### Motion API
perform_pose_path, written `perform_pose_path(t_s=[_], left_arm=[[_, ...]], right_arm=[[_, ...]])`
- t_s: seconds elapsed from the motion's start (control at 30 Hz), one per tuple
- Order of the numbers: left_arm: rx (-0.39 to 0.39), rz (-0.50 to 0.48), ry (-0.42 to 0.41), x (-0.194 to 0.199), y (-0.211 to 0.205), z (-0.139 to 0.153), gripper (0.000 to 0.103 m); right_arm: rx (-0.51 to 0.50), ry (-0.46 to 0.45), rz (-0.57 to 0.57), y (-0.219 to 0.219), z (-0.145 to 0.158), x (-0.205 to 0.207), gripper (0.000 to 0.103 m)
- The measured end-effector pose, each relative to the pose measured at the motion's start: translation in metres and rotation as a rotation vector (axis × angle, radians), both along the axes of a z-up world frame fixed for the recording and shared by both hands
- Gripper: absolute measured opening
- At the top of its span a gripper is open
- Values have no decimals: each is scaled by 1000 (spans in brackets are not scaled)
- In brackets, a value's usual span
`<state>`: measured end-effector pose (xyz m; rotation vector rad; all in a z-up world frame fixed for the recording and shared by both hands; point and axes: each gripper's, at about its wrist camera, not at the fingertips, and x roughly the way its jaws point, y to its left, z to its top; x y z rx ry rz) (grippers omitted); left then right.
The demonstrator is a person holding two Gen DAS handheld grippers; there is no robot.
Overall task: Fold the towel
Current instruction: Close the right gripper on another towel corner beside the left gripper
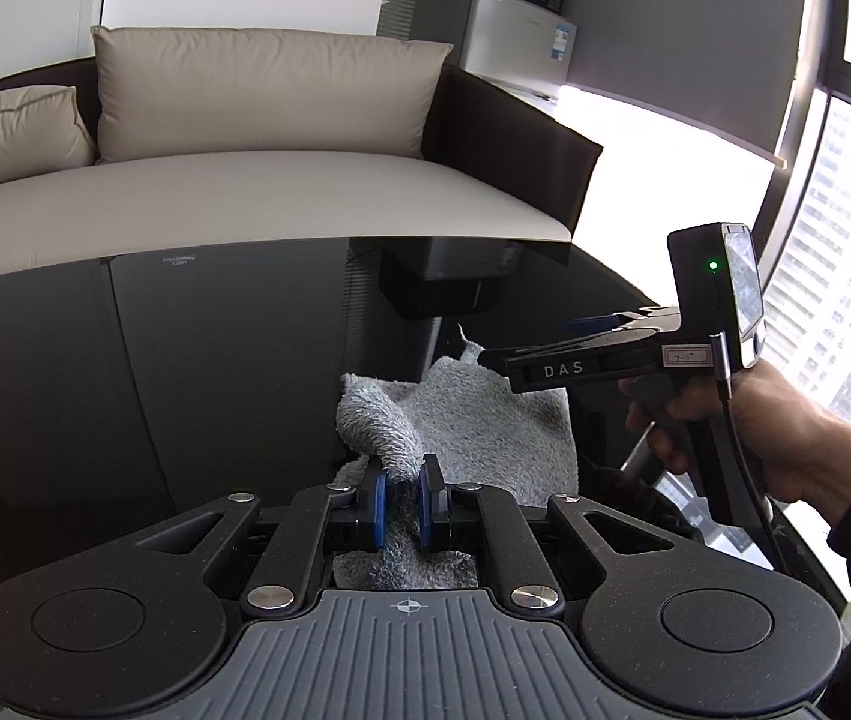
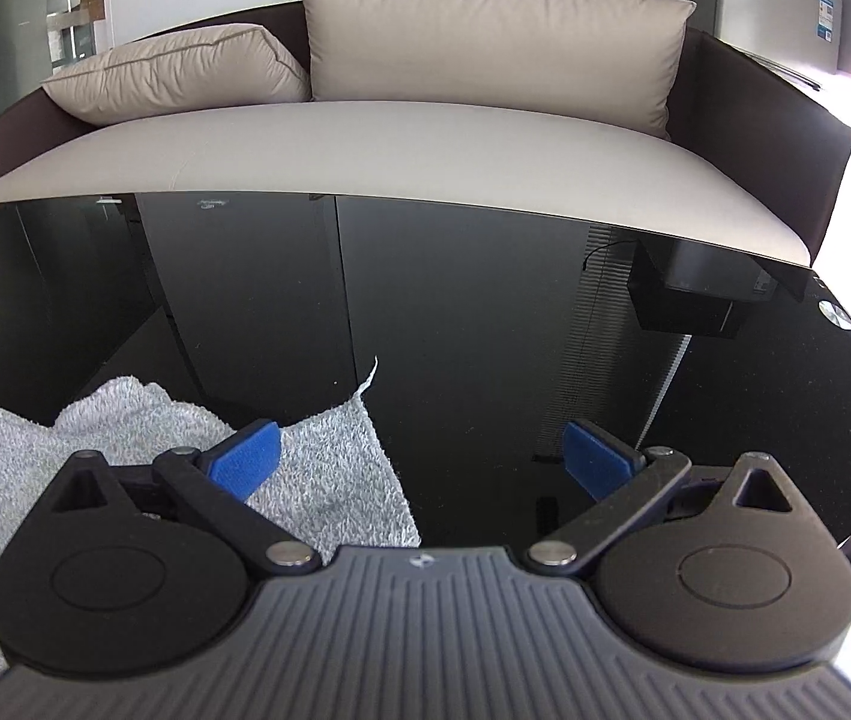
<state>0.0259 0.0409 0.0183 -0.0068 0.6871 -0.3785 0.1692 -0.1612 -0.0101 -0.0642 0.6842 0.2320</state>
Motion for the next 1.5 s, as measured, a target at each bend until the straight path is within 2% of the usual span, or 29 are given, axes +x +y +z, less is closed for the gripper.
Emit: perform_pose_path(t_s=[0.1,0.37,0.53,0.67,0.7,0.73,0.8,0.97,1.2,1.5], left_arm=[[1,-2,0,1,-1,-1,9],[9,-6,3,4,-4,-2,9],[16,-3,7,6,-10,-3,9],[15,7,11,6,-10,-5,9],[14,12,11,6,-9,-5,9],[13,16,10,7,-9,-5,9],[12,23,11,8,-7,-6,9],[15,42,11,12,-7,-8,10],[20,94,-3,22,-9,-11,10],[-1,132,-83,24,-21,6,9]], right_arm=[[2,12,12,2,-5,4,82],[2,6,60,9,-9,2,65],[0,-5,107,12,-9,-4,43],[10,2,126,12,-7,-6,31],[12,2,125,11,-7,-6,26],[16,3,121,10,-7,-5,14],[23,6,107,7,-7,-5,3],[31,-4,91,0,-4,-8,2],[79,-89,66,-17,22,-20,2],[149,-160,58,-43,56,-47,2]])
